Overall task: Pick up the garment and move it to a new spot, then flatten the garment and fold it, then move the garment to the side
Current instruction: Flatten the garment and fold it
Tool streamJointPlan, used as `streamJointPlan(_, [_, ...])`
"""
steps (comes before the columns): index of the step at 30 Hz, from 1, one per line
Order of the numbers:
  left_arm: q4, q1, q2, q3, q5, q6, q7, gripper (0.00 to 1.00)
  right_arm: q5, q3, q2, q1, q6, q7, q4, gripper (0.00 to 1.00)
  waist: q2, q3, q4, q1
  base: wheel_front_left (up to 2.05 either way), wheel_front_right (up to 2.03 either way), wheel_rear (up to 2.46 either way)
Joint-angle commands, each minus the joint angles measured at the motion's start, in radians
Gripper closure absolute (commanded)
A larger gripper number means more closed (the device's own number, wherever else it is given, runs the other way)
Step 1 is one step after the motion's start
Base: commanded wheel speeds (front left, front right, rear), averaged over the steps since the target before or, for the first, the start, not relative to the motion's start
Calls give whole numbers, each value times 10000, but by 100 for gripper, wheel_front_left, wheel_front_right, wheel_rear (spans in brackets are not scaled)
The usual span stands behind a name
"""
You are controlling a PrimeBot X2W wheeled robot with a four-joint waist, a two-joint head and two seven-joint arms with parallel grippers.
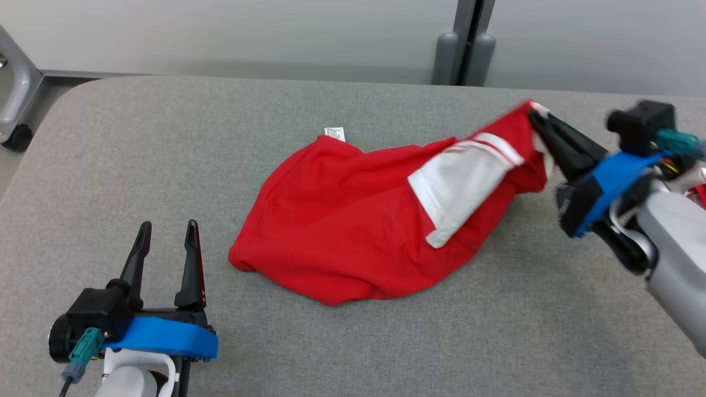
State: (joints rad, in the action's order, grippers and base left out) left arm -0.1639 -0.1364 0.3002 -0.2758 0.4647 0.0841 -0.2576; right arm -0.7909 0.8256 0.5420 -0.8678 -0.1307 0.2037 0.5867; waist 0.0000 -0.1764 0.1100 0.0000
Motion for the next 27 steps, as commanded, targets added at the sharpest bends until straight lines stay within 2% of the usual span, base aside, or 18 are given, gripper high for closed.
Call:
streamJointPlan(1, [-28,-193,15,-20,-79,-36,-40,0,-142,-151,189,323,-3,115,454,100,0,-99,20,0,0,0,0])
streamJointPlan(2, [-46,-209,30,-11,-85,-36,-40,0,-205,-218,235,477,-3,120,791,100,0,-130,10,0,0,0,0])
streamJointPlan(3, [-71,-226,40,-8,-83,-43,-41,0,-272,-280,258,641,-2,77,1136,87,0,-139,2,0,0,0,0])
streamJointPlan(4, [-91,-247,58,-6,-84,-47,-43,0,-234,-288,293,760,-3,-17,1453,64,0,-141,-8,0,0,0,0])
streamJointPlan(5, [-112,-258,69,-1,-85,-47,-46,0,-220,-344,294,829,-3,-90,1735,0,0,-130,-24,0,0,0,0])
streamJointPlan(10, [-186,-104,135,6,-63,-25,-53,0,-135,-456,330,1273,-2,-931,2703,0,0,95,-172,0,0,0,0])
streamJointPlan(14, [-210,19,149,-7,-28,-5,-55,0,-13,-591,435,1458,-3,-1196,2714,0,0,308,-277,0,0,0,0])
streamJointPlan(20, [-159,221,182,31,48,28,-62,0,1130,-612,381,2278,-2,-694,795,0,0,563,-467,0,0,0,0])
streamJointPlan(24, [-102,257,220,77,90,60,-66,0,2054,-638,-113,3154,-3,-1113,-599,0,0,547,-532,0,0,0,0])
streamJointPlan(27, [-63,147,230,58,92,44,-64,0,2866,-611,-497,3651,-2,-1566,-1165,0,0,441,-524,0,0,0,0])
